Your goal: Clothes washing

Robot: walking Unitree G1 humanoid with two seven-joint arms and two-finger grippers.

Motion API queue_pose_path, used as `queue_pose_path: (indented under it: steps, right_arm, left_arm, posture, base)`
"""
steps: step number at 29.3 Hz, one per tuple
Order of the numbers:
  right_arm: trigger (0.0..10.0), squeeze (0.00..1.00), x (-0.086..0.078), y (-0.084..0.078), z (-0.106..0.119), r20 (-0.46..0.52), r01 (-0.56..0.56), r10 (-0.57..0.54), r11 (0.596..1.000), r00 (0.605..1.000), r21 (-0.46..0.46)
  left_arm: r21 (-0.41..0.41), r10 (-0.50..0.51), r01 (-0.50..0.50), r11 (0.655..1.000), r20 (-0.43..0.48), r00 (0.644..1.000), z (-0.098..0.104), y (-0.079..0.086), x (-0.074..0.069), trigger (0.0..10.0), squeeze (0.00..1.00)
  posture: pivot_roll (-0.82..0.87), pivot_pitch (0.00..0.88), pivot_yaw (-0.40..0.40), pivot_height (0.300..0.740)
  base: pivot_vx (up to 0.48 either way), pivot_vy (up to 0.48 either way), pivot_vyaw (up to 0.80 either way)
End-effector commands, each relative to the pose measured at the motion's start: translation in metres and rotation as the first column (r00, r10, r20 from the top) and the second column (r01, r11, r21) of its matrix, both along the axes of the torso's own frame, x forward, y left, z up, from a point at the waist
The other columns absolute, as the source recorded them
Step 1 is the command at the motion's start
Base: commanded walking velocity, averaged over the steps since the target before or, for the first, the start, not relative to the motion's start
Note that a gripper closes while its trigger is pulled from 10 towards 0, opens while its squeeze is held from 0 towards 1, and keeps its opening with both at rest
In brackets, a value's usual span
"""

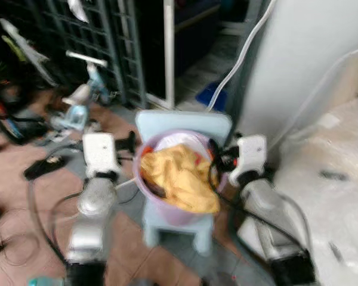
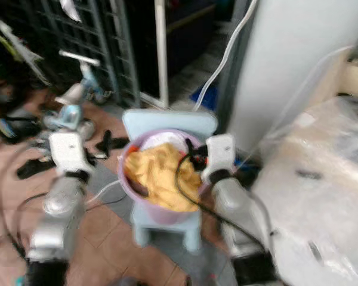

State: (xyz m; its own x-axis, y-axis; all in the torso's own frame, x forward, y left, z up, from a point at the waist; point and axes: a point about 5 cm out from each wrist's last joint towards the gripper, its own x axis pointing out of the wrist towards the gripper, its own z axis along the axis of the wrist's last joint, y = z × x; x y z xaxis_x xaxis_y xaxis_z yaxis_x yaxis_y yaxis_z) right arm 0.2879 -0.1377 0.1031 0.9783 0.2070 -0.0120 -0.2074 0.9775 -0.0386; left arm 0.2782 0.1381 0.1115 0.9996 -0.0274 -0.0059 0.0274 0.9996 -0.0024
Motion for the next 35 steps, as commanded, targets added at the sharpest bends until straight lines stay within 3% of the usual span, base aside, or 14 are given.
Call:
queue_pose_path:
  steps: [1,9,16,22,27,31,35]
  right_arm:
    - [10.0,0.00,0.002,0.005,0.003,0.008,-0.023,0.023,1.000,1.000,0.008]
    - [10.0,0.00,0.001,0.010,-0.009,-0.067,-0.060,0.057,0.997,0.996,-0.041]
    - [10.0,0.00,-0.012,0.011,-0.031,-0.244,-0.025,0.023,1.000,0.969,-0.008]
    - [10.0,0.00,-0.014,0.020,-0.047,-0.358,-0.076,0.066,0.997,0.931,-0.014]
    - [10.0,0.00,-0.003,0.038,-0.070,-0.520,-0.131,0.105,0.991,0.847,-0.012]
    - [10.0,0.00,0.010,0.044,-0.069,-0.511,-0.159,0.098,0.984,0.854,-0.077]
    - [10.0,0.00,0.018,0.043,-0.069,-0.508,-0.116,0.047,0.988,0.860,-0.105]
  left_arm:
    - [0.018,0.034,-0.034,0.999,-0.005,0.999,0.001,0.009,-0.001,10.0,0.00]
    - [0.060,0.095,-0.091,0.994,-0.061,0.994,-0.007,0.019,-0.008,10.0,0.00]
    - [0.146,0.112,-0.083,0.986,-0.199,0.974,-0.027,0.036,-0.036,10.0,0.00]
    - [0.185,0.097,-0.057,0.981,-0.218,0.971,-0.026,0.041,-0.048,10.0,0.00]
    - [0.233,0.170,-0.116,0.965,-0.227,0.959,-0.019,0.060,-0.056,10.0,0.00]
    - [0.249,0.189,-0.128,0.960,-0.235,0.953,-0.015,0.063,-0.065,10.0,0.00]
    - [0.241,0.200,-0.142,0.960,-0.234,0.951,-0.013,0.063,-0.069,10.0,0.00]
  posture:
    - [-0.05,0.000,-0.003,0.740]
    - [-0.03,0.000,-0.009,0.740]
    - [0.01,0.000,-0.011,0.740]
    - [0.04,0.043,-0.033,0.740]
    - [0.08,0.103,-0.059,0.740]
    - [0.10,0.146,-0.080,0.740]
    - [0.11,0.153,-0.084,0.740]
  base:
    - [0.000,0.000,0.00]
    - [0.000,0.000,0.00]
    - [0.000,0.000,0.00]
    - [0.000,0.000,0.00]
    - [0.000,0.000,0.00]
    - [0.000,0.000,0.00]
    - [0.000,0.000,0.00]
